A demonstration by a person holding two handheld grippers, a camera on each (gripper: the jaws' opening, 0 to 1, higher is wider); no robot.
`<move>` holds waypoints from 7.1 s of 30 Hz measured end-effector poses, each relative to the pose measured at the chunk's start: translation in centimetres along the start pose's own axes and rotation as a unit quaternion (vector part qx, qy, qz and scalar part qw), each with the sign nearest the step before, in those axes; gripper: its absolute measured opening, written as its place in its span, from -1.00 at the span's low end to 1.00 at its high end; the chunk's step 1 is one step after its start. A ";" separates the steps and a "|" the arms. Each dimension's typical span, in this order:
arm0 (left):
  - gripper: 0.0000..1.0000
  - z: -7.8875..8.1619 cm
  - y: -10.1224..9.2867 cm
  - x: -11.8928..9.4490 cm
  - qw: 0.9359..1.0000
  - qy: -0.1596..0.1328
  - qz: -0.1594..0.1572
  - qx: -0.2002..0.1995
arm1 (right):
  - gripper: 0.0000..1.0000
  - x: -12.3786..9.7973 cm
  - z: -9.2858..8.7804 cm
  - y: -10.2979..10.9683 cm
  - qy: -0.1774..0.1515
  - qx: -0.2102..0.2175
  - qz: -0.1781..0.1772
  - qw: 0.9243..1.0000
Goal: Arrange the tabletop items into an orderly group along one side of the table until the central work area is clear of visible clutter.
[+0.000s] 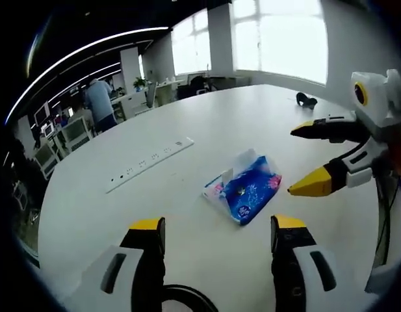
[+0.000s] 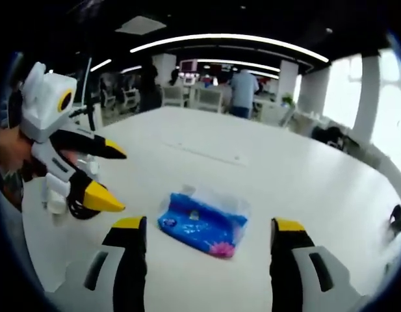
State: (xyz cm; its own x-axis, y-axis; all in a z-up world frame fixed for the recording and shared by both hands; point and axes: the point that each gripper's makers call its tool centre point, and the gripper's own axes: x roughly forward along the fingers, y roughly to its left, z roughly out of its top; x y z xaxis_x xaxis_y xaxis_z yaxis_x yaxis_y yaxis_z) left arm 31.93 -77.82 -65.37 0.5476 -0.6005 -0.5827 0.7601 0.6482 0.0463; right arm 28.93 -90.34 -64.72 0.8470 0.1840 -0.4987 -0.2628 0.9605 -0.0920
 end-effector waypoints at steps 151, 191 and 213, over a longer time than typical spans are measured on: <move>0.62 -15.1 17.5 -13.3 0.995 0.063 0.039 0.060 | 0.46 5.8 4.8 24.3 0.009 -0.076 0.190 0.979; -0.02 -15.7 16.1 -9.1 0.987 0.109 -0.041 0.107 | 0.40 7.8 3.7 24.5 0.025 -0.059 0.200 0.978; -0.17 -15.8 15.5 -8.5 0.972 0.131 -0.089 0.173 | 0.38 8.1 3.7 24.7 0.029 -0.058 0.204 0.977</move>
State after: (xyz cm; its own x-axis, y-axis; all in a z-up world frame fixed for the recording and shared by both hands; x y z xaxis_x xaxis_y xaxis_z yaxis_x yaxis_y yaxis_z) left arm 33.58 -55.27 -72.48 0.3225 -0.5202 -0.7908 0.9318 0.3214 0.1686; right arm 31.00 -64.37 -67.88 0.6337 0.5316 -0.5620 -0.6271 0.7784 0.0293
